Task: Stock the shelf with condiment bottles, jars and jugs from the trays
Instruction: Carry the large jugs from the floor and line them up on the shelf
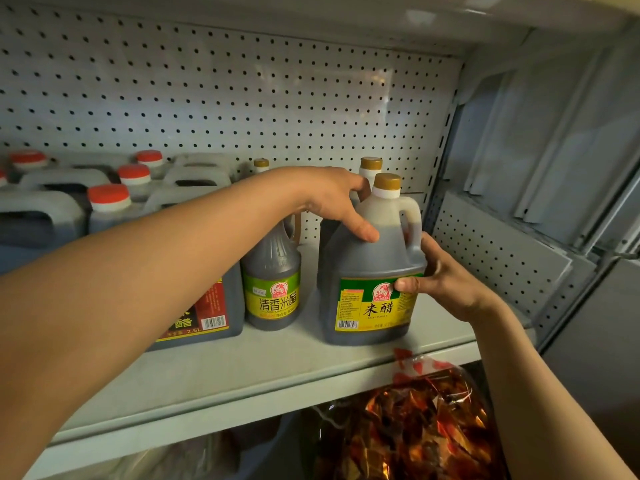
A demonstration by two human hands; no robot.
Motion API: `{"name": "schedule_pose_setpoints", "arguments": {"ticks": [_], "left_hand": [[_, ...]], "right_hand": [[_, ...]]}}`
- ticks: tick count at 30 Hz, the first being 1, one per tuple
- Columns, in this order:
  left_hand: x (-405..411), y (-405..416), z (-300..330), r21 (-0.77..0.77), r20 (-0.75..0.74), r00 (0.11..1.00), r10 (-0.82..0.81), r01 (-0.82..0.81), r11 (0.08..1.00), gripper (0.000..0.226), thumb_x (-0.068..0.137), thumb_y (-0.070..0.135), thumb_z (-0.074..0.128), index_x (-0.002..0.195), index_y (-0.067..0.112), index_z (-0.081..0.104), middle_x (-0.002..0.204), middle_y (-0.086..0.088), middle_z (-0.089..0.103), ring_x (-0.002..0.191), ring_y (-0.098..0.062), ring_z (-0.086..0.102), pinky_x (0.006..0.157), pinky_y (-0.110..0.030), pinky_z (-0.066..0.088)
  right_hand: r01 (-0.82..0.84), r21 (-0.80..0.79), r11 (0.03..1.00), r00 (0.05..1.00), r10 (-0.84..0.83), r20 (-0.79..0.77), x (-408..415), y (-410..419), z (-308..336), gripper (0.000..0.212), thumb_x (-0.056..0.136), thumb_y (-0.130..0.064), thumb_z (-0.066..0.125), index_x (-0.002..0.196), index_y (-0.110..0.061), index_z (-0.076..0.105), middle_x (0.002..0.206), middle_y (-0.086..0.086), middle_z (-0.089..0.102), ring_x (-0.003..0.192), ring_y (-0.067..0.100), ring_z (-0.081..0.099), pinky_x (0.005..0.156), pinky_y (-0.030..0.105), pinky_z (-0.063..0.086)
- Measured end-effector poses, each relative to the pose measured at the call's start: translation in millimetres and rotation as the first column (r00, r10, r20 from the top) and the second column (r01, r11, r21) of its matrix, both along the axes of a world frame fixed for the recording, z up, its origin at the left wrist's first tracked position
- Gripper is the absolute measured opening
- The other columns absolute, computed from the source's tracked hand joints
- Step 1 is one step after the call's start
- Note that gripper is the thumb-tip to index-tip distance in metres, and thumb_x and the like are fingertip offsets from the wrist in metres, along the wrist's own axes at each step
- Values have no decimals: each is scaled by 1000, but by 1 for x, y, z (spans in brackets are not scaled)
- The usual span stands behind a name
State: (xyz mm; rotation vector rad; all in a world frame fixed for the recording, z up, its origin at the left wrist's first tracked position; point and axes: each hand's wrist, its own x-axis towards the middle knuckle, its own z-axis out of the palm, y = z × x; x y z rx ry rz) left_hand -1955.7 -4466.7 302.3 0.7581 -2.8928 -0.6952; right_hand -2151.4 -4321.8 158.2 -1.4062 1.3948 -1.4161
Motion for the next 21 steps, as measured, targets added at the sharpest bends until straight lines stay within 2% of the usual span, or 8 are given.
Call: {"name": "schedule_pose_setpoints", "arguments": {"ticks": [4, 8, 11, 15, 19, 21], "left_hand": [[-2, -5, 0, -12, 3, 1000, -13, 13, 1000, 77, 68, 50, 83, 134, 25, 52, 127, 5, 55, 114, -18, 51, 93, -31, 41], [2, -10, 1, -47, -5, 1000, 6, -6, 999, 71, 70, 52, 82, 130, 27, 54, 115, 6, 52, 108, -18, 49, 86, -30, 38], [3, -14, 3, -77, -1, 1000, 5, -5, 997, 70, 71, 53, 81, 130, 27, 54, 112, 6, 49, 103, -17, 47, 83, -29, 35], [5, -20, 3, -81, 6, 1000, -2, 2, 997, 71, 68, 51, 83, 129, 26, 54, 118, 6, 52, 106, -17, 48, 86, -29, 37], [9, -27, -2, -68, -17, 1000, 9, -10, 998, 66, 68, 50, 84, 122, 27, 56, 113, 7, 53, 103, -17, 50, 79, -28, 37], [10, -27, -2, -87, -11, 1000, 7, -8, 996, 69, 69, 51, 83, 126, 26, 55, 111, 7, 52, 101, -16, 50, 76, -28, 36]], "right_hand": [[5, -3, 1000, 1000, -5, 13, 1, -2, 1, 77, 72, 2, 75, 140, -12, 44, 131, 15, 61, 123, 36, 59, 100, 52, 51], [-26, 5, 1000, 998, 25, 55, 2, -9, 3, 85, 69, -8, 86, 141, -13, 43, 133, 18, 60, 124, 37, 58, 101, 51, 51], [-28, 11, 1000, 997, 27, 70, 3, -14, 4, 84, 69, -5, 85, 142, -12, 43, 134, 20, 59, 125, 40, 57, 101, 52, 50], [-26, 18, 999, 995, 24, 98, 11, -21, 1, 103, 59, -24, 95, 142, -4, 38, 133, 21, 59, 123, 39, 58, 100, 51, 52], [-48, 15, 999, 993, 46, 110, 15, -30, 3, 102, 59, -25, 95, 142, -5, 39, 133, 22, 58, 124, 39, 57, 100, 50, 52], [-52, 16, 998, 994, 50, 100, 15, -33, 4, 98, 60, -25, 95, 141, -9, 43, 133, 20, 60, 123, 38, 58, 99, 49, 53]]}}
